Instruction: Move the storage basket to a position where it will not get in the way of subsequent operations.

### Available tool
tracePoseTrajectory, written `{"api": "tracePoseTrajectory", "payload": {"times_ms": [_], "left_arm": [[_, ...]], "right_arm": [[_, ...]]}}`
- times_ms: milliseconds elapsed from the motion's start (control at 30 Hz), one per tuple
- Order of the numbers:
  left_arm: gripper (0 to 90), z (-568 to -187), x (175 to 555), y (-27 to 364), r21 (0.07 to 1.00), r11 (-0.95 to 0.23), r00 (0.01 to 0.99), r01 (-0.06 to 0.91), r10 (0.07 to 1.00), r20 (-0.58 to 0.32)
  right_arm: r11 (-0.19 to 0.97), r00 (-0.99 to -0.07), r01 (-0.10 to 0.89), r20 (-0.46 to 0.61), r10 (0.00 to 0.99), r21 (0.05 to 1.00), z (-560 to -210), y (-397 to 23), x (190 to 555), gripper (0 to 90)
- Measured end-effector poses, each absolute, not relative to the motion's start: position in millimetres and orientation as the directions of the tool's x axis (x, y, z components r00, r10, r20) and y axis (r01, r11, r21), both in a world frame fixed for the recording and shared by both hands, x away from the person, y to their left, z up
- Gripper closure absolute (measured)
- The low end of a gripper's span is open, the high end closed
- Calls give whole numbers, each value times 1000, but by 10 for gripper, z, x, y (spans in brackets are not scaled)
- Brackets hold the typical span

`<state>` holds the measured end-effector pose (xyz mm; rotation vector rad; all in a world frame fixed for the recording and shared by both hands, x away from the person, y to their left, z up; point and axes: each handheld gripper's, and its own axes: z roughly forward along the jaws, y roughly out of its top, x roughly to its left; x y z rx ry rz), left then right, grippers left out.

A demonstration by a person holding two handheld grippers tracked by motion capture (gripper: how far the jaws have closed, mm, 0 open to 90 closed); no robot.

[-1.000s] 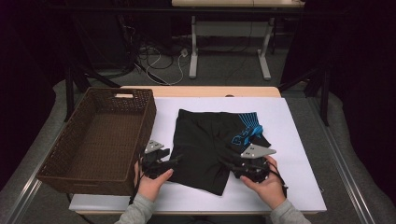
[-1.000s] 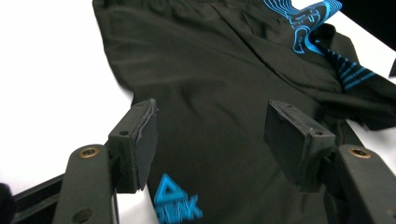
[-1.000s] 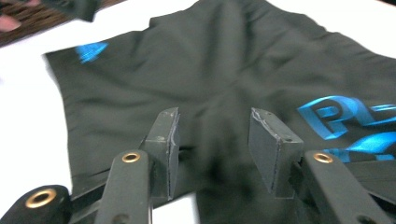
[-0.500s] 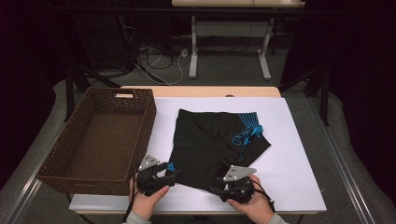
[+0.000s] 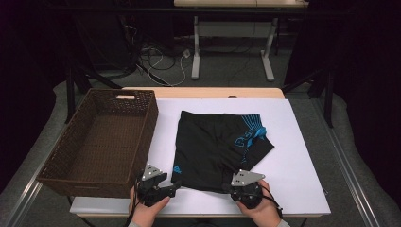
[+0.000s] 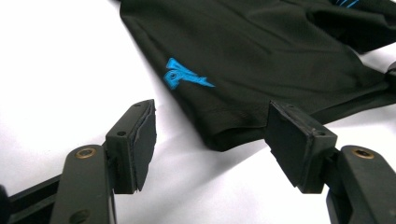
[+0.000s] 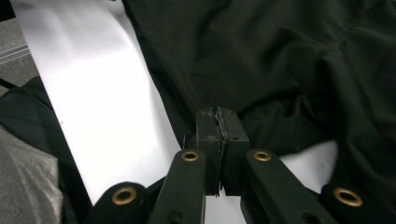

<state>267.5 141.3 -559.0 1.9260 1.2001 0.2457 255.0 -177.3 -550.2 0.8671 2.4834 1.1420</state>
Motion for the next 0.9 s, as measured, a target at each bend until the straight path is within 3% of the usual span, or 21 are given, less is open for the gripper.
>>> {"api": "tracePoseTrajectory", "payload": {"times_ms": [267, 400, 467, 667, 900], "left_arm": [[393, -5645, 2645, 1318, 721, -250, 563, 646, 795, -228], [467, -5648, 2635, 1288, 729, -283, 576, 624, 797, -184], [549, -5643, 2633, 1293, 727, -306, 588, 615, 792, -164], [668, -5654, 2635, 1274, 729, -310, 594, 610, 788, -163], [728, -5647, 2625, 1224, 723, -333, 603, 605, 785, -143]], "right_arm": [[483, -753, 451, 30, 657, 750, -5534, -1901, 2572, 891], [476, -747, 461, 38, 664, 749, -5549, -1916, 2591, 891], [480, -746, 459, 31, 665, 748, -5549, -1917, 2589, 891], [464, -736, 467, 40, 676, 752, -5544, -1940, 2600, 891], [388, -697, 482, 76, 713, 786, -5499, -2029, 2624, 892]]}}
